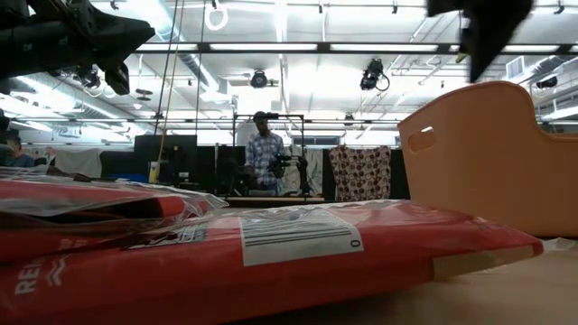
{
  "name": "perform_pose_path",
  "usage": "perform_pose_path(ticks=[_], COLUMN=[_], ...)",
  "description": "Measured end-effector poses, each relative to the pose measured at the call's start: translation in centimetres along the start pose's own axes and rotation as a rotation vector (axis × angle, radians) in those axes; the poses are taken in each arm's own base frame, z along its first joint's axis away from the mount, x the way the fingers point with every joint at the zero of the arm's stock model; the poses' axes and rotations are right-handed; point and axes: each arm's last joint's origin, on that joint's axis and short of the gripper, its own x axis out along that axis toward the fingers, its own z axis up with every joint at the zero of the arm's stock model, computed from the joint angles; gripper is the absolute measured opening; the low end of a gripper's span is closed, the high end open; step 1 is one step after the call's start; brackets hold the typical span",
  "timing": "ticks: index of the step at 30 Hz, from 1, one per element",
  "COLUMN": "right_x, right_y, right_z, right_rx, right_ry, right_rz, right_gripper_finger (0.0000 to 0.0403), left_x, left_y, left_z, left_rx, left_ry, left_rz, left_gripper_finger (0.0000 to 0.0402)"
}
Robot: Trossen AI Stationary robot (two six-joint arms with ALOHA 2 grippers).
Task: Sort popcorn bags into baskets
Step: Put the popcorn bag into the orange bin
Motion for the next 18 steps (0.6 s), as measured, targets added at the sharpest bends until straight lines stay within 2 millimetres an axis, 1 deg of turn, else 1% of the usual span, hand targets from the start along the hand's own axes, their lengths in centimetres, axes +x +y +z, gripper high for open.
perform_pose_path(ticks=[4, 8, 14, 18], right_x=[1.1, 2.4, 4.9, 7.3], right_y=[1.5, 3.2, 5.8, 7.5], right_z=[3.4, 6.3, 9.7, 11.3], right_rx=[-0.098, -0.213, -0.409, -0.522], right_ry=[-0.062, -0.092, -0.083, -0.04], right_rz=[0.019, -0.011, -0.033, -0.014], right_gripper_finger=[0.0079, 0.0079, 0.008, 0.008], left_x=[0.0, 0.0, 0.0, 0.0], left_y=[0.0, 0.0, 0.0, 0.0], left_z=[0.0, 0.0, 0.0, 0.0], left_rx=[0.0, 0.0, 0.0, 0.0], left_ry=[0.0, 0.0, 0.0, 0.001], left_rz=[0.0, 0.0, 0.0, 0.0], left_gripper_finger=[0.0036, 0.0036, 0.0036, 0.0036])
